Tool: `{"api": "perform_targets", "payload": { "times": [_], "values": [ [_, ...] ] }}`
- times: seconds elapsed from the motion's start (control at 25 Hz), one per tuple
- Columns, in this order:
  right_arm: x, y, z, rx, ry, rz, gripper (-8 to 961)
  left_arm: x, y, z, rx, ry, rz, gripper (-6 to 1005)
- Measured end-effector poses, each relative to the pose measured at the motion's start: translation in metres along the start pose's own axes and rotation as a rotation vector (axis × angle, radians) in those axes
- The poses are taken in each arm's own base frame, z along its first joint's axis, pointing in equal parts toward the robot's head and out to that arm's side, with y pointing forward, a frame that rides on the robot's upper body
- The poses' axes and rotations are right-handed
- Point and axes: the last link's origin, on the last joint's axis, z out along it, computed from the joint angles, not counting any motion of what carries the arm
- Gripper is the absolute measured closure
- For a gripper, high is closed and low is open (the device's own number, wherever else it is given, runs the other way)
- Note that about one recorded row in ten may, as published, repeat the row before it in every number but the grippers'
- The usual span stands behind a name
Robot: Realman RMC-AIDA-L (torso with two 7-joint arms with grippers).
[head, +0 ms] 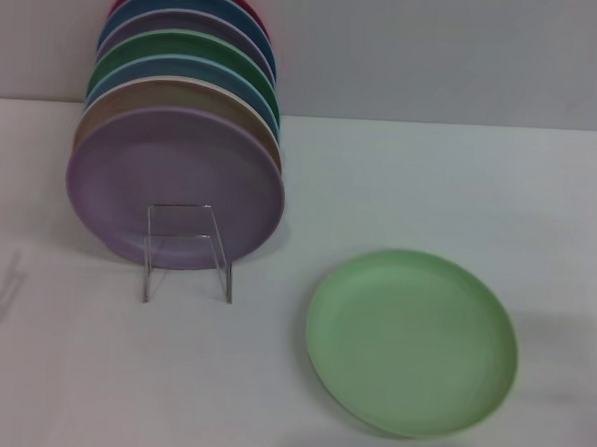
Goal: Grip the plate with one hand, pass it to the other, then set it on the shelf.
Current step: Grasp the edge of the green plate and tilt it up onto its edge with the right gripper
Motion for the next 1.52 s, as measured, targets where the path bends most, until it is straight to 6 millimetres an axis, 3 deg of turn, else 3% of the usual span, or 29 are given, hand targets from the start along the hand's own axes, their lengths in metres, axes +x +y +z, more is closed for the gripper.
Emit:
{"api": "perform_targets", "payload": {
  "times": [0.28, 0.4, 0.56, 0.76, 1.04, 1.24, 1.52],
  "values": [
    [-0.002, 0.014, 0.003, -0.113, -0.005, 0.018, 114, -0.003, 0.008, -0.001, -0.051, -0.021, -0.005, 140],
    [-0.006, 0.018, 0.015, -0.182, -0.015, 0.038, 118, -0.005, 0.01, -0.001, -0.057, -0.031, -0.008, 140],
    [-0.006, 0.025, 0.05, -0.318, 0.088, 0.066, 119, -0.006, 0.011, 0.001, -0.064, -0.039, -0.01, 140],
    [-0.004, 0.048, 0.105, -0.417, 0.408, 0.051, 119, -0.006, 0.013, 0.004, -0.077, -0.036, -0.019, 140],
    [-0.04, 0.076, 0.15, -0.34, 0.764, -0.014, 118, -0.006, 0.015, 0.009, -0.083, -0.039, -0.027, 140],
    [-0.049, 0.089, 0.151, -0.281, 1.051, -0.021, 119, -0.008, 0.016, 0.012, -0.085, -0.045, -0.029, 140],
    [-0.039, 0.086, 0.141, -0.233, 1.294, -0.04, 119, -0.008, 0.016, 0.013, -0.083, -0.05, -0.028, 141]
  ]
}}
